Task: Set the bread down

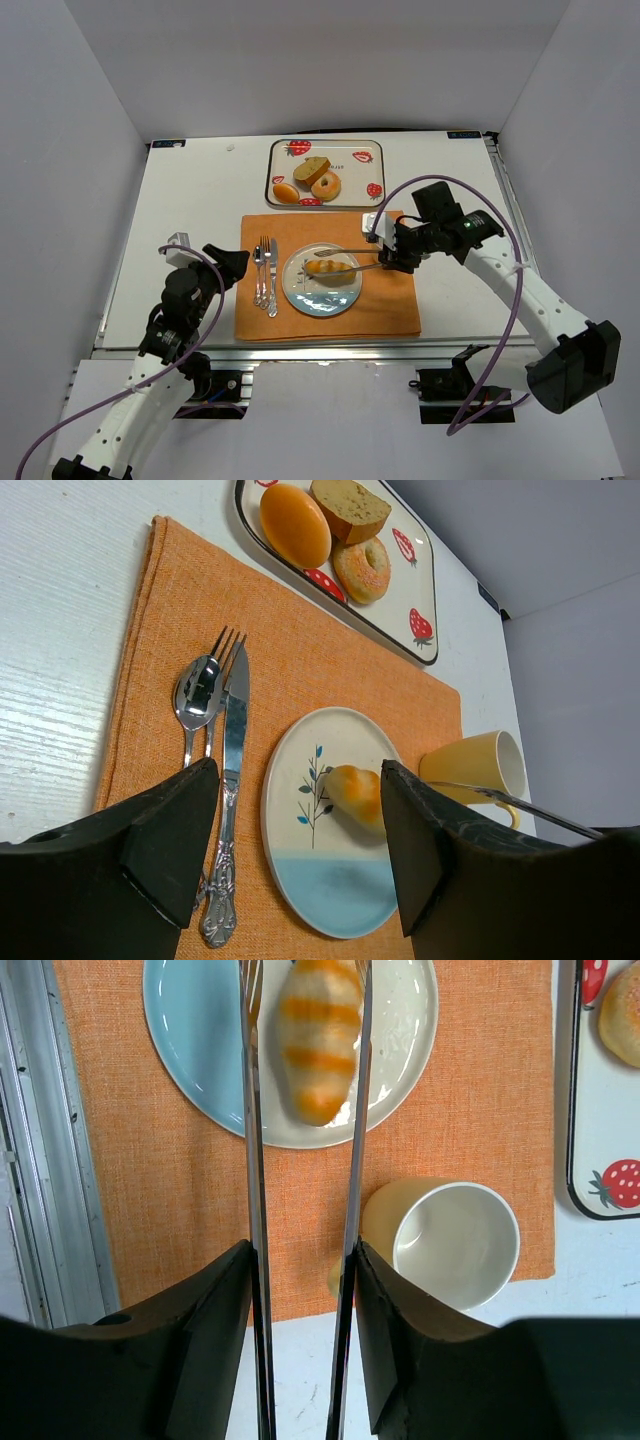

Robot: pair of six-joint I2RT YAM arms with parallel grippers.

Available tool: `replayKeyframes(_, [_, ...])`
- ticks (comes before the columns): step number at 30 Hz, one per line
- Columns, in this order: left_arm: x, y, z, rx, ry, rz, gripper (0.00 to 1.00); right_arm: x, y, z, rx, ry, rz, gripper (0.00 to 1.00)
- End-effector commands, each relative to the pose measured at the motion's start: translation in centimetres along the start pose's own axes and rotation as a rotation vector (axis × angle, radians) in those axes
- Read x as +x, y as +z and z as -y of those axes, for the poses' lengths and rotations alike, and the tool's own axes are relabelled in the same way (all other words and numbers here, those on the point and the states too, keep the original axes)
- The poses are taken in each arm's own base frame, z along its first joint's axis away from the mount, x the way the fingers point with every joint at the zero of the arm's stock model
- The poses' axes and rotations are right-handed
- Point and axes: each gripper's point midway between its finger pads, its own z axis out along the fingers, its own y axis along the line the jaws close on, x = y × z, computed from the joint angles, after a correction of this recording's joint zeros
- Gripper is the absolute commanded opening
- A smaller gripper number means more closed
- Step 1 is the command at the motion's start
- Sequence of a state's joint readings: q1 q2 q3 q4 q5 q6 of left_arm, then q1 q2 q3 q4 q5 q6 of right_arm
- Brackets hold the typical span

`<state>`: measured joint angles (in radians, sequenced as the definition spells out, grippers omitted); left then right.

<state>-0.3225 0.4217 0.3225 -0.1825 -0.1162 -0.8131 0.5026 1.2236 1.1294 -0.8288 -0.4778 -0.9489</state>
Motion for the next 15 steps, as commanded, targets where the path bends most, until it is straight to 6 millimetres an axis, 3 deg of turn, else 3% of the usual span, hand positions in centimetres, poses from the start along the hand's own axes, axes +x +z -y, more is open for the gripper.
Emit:
replayKeyframes(1, [-1.2,-0.3,1.1,0.021,-0.008,0.025,0.75,-1.2,-0.8,0.3,0.027,-0.009,0.056,0.49])
replayKeyframes(6, [-1.2,-0.2,1.2,0.023,-0.005,0.023,0.75,-1.5,-1.1,3.6,0.157,0.000,0.058,0.46])
replayKeyframes(11, [-1.2,0.1,1.4,0.025,-0.002,0.019,0.75,-2.1,-1.1,11.2,0.383,-0.048,0.033,0.42])
replayKeyframes(13, [-1.3,0.2,1.6,0.030,-0.001,0.021,0.75,-1.5,0.2,13.8,0.407,-0.073,-0.005,0.40])
replayKeyframes(15, [-1.4,0.2,1.6,0.028,0.002,0.021,0.75,-1.9,-0.1,16.5,0.456,-0.113,-0.039,0.38])
